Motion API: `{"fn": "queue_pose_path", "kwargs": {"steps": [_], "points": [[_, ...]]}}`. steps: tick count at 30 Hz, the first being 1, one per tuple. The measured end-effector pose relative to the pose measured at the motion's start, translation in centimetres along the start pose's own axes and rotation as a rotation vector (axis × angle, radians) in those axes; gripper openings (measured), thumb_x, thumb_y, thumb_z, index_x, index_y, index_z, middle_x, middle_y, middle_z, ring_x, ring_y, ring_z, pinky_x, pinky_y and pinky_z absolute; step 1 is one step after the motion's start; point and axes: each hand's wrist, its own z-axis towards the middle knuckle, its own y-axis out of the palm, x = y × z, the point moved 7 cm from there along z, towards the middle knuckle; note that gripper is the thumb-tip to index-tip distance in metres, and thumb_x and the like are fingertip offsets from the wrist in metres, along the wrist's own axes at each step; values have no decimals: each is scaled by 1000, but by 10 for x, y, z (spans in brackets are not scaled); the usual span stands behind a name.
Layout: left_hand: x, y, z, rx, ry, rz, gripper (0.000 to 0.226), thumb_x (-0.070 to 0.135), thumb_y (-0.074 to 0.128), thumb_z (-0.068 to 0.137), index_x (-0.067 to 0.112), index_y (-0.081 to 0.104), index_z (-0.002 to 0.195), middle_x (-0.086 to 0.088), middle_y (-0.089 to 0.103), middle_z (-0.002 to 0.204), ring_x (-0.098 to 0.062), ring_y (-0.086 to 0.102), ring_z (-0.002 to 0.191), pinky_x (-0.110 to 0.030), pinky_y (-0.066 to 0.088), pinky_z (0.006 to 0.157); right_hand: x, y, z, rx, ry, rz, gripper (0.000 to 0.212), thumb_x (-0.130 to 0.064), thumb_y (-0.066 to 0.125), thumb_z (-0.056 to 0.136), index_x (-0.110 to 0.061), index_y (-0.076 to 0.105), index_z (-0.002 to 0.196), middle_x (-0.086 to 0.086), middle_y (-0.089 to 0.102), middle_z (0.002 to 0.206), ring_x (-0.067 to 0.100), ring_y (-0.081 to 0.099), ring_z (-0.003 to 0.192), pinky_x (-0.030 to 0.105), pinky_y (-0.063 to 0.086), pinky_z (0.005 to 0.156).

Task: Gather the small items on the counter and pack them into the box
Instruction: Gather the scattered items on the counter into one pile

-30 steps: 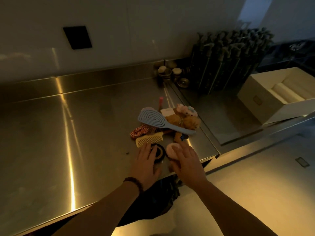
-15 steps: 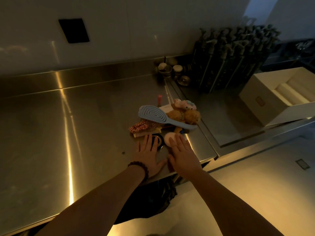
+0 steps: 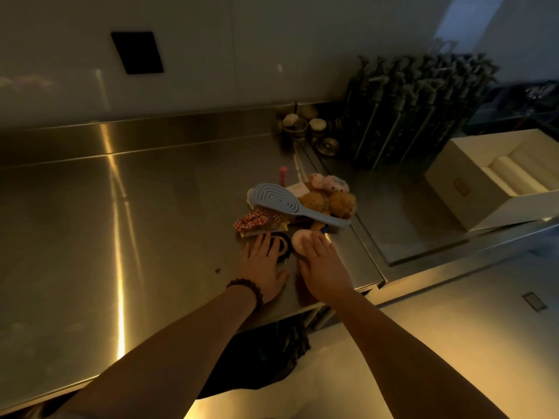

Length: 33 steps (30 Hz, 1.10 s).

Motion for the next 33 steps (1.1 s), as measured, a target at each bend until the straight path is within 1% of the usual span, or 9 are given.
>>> {"fn": "queue_pose_path", "kwargs": {"steps": [4,10,14,18,21,23,26,30,33], "points": [[-4,-18,-12,74,-14,-37,72,44,38,95,15,4,151,-6,-1,159,-22,-4,146,-42,0,119,-19,-10,-6,75,-42,27,54,-30,32,100,-13,17,148,9,12,158,23,3,146,40,2,119],[-57,-44,-50,192,-171,-38,67,45,36,95,16,13,150,-6,16,157,-24,16,143,-40,14,117,-86,-11,0,91,-221,49,48,-26,35,99,-15,29,145,6,14,157,20,5,146,36,2,117],[-115,-66,-94,269,-320,-25,67,47,37,94,16,16,149,-5,24,154,-24,23,139,-38,19,115,-154,7,14,70,-391,56,48,-25,39,97,-12,34,143,8,18,156,21,8,145,33,0,115],[-181,-88,-151,362,-484,-20,67,47,39,93,17,18,149,-4,24,154,-21,22,140,-35,17,114,-235,33,21,4,-508,116,48,-25,38,94,-10,41,139,13,25,153,24,13,145,35,0,115],[-233,-98,-197,406,-619,-30,65,49,37,94,19,19,149,-2,23,154,-21,19,142,-36,16,115,-297,50,19,-23,-581,138,52,-32,32,90,-13,45,137,10,29,152,22,15,144,35,0,114],[-268,-103,-227,440,-700,-33,62,49,35,94,20,22,148,-3,27,153,-22,23,141,-37,20,115,-338,62,16,-29,-634,156,46,-29,37,92,-14,47,134,11,34,150,23,18,144,36,4,115],[-316,-111,-272,484,-784,-27,61,48,38,93,18,27,145,-4,34,148,-21,28,137,-36,24,113,-395,88,12,-86,-693,146,43,-28,42,95,-19,42,137,8,29,152,22,13,145,39,5,116],[-389,-117,-325,516,-874,-32,61,49,43,90,19,30,142,-5,36,145,-24,31,135,-41,27,112,-471,131,11,-189,-685,134,46,-38,37,96,-30,33,141,1,18,156,23,6,145,44,13,118],[-445,-116,-358,495,-906,-56,66,52,46,87,21,30,143,-6,33,146,-25,28,136,-44,25,112,-529,156,10,-189,-697,70,48,-40,37,96,-30,30,143,0,16,156,21,6,145,40,14,117]]}}
